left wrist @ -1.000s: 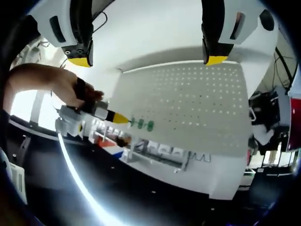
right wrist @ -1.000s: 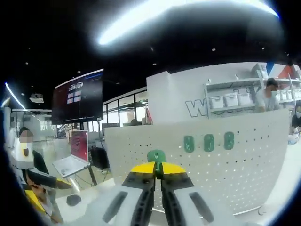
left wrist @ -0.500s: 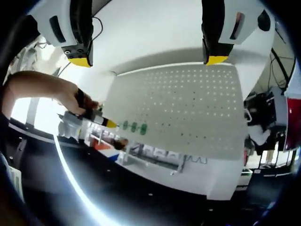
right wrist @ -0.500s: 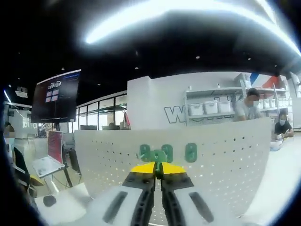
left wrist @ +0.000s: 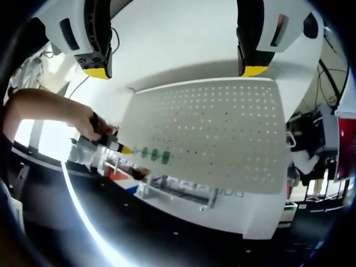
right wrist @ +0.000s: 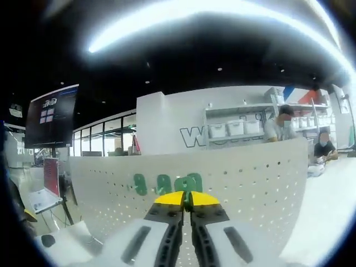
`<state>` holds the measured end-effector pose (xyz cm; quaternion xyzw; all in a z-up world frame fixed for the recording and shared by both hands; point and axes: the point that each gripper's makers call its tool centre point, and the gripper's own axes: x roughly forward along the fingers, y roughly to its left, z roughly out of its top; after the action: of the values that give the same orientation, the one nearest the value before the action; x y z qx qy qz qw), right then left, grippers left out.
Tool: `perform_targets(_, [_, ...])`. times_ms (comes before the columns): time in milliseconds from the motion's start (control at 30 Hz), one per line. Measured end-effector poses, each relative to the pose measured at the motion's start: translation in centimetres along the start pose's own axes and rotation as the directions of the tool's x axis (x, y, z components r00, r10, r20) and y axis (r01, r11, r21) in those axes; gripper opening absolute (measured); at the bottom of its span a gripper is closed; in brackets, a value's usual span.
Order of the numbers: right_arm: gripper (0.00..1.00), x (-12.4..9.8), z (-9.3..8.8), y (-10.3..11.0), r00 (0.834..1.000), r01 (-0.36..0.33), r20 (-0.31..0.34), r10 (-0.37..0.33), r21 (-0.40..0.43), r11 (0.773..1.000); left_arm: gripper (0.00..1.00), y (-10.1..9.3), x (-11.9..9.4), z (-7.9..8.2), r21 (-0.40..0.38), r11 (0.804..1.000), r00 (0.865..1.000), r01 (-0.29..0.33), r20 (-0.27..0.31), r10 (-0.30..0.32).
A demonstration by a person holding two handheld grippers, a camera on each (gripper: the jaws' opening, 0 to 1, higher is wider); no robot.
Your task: Insert the hook assembly into the mounting plate slot until the hook locks in place.
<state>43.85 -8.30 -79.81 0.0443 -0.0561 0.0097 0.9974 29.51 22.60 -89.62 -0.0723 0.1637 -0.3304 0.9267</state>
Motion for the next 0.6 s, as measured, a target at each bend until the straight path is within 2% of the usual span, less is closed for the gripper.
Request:
perform_targets(333, [0.01, 1.4, 0.2, -2.2, 0.999, 0.036, 0.013, -0.036, -0.007, 0.999, 0.93, 0.6, 0.3, 0.1, 0.006, 1.000, 1.000, -0.011, -0.010, 0.011])
perform_targets(600, [0.01, 2.6, 0.0, -3.6, 0.999, 0.051, 0.013, -0.051, -0.005, 0.999, 0.92, 0.7, 0.7, -0.4, 0.000, 1.000, 1.000, -0.018, -0.025, 0.018])
